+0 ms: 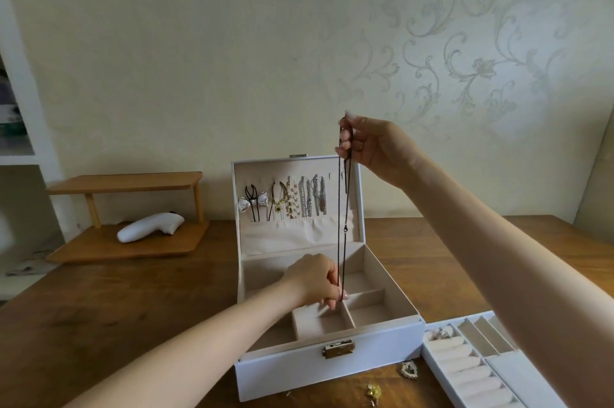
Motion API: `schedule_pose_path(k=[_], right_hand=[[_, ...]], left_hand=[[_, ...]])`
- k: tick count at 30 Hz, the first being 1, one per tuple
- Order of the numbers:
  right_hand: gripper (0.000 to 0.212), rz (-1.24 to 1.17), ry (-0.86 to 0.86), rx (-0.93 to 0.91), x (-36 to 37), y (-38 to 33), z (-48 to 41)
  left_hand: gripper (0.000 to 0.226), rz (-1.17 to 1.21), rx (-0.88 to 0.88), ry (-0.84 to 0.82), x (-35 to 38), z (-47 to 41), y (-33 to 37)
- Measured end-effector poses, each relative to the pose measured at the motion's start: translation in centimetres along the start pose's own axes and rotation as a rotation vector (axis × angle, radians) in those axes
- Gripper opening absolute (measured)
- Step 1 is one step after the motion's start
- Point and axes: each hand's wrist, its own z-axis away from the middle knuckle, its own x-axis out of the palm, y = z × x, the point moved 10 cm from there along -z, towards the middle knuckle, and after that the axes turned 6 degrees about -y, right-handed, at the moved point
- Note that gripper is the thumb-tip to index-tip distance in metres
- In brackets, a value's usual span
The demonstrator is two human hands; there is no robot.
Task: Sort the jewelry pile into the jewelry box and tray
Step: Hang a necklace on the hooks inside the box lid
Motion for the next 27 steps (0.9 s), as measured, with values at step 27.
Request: schedule_pose_path(k=[27], right_hand=[[0.019,0.337,-0.07,0.143,-1.8,3.6,0.5]], left_hand=[[0.019,0.546,0.26,0.299,-16.1,1.1,8.1]])
